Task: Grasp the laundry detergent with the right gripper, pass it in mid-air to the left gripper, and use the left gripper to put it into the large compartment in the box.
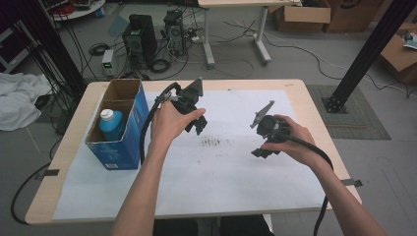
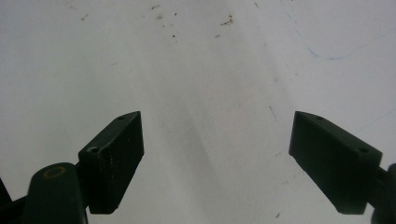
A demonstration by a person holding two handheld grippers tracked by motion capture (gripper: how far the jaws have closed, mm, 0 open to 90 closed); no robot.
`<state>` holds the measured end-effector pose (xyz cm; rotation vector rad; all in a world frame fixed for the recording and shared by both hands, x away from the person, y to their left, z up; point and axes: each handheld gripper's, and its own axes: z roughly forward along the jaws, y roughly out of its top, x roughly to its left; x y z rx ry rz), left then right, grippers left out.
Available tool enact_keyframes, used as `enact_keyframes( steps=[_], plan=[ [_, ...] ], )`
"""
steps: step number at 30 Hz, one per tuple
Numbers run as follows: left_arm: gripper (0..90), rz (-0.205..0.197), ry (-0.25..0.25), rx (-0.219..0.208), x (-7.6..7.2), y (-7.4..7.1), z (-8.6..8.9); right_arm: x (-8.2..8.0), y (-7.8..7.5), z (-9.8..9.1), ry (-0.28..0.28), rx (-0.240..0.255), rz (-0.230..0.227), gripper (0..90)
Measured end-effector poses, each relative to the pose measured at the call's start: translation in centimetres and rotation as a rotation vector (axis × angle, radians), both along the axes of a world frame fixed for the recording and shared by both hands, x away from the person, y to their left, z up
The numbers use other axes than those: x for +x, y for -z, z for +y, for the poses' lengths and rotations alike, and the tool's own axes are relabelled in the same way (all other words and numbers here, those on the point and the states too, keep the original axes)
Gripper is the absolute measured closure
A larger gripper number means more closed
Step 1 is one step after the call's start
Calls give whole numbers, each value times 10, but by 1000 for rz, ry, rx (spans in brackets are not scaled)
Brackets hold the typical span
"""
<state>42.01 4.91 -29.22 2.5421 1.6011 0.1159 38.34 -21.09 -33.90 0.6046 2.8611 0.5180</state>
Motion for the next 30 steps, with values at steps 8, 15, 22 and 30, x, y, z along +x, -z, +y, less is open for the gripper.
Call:
enact_keyframes(
  steps=[8,15,22,30],
  plan=[
    [176,5,2,2,-1,11,-1,1,0,0,6,-1,2,177],
    [176,5,13,0,-2,14,-5,0,1,-3,9,-2,3,177],
    [175,-2,18,-2,-3,15,-7,0,1,-5,13,-3,4,177],
    [176,5,16,0,-3,17,-4,1,3,-3,10,-10,7,177]
  ],
)
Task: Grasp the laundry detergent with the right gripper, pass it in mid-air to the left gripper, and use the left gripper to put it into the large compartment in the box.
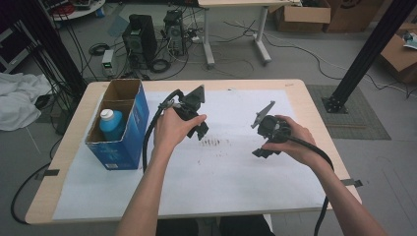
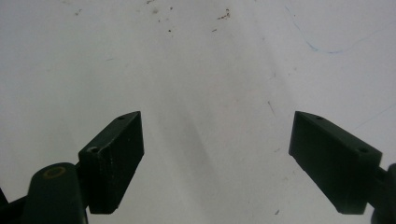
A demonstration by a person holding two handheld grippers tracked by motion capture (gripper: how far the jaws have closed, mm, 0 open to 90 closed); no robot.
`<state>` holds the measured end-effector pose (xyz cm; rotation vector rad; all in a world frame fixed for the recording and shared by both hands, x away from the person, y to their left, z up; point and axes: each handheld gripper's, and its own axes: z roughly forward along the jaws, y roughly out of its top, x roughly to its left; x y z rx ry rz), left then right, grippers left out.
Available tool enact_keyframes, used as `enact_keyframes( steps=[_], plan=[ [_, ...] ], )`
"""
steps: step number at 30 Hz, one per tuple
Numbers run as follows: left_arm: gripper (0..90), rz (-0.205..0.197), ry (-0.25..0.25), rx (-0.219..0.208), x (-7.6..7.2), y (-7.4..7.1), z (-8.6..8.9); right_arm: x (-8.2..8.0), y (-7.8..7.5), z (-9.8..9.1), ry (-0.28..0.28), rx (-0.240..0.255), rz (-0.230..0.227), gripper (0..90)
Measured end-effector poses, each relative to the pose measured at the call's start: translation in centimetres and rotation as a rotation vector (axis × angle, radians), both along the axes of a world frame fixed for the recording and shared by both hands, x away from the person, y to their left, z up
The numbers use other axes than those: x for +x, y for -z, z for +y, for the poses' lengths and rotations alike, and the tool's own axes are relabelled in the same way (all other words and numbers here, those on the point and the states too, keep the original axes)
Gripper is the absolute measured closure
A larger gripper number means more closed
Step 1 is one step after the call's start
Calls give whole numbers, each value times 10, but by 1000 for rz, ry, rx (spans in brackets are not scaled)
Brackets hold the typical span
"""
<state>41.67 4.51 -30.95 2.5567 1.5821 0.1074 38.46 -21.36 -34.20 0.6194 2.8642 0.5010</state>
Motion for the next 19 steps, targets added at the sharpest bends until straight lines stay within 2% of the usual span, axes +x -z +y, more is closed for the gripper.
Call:
enact_keyframes(
  steps=[19],
  plan=[
    [176,-11,4,-13,-3,-3,2,0,-1,2,-4,-3,-1,178]
  ],
)
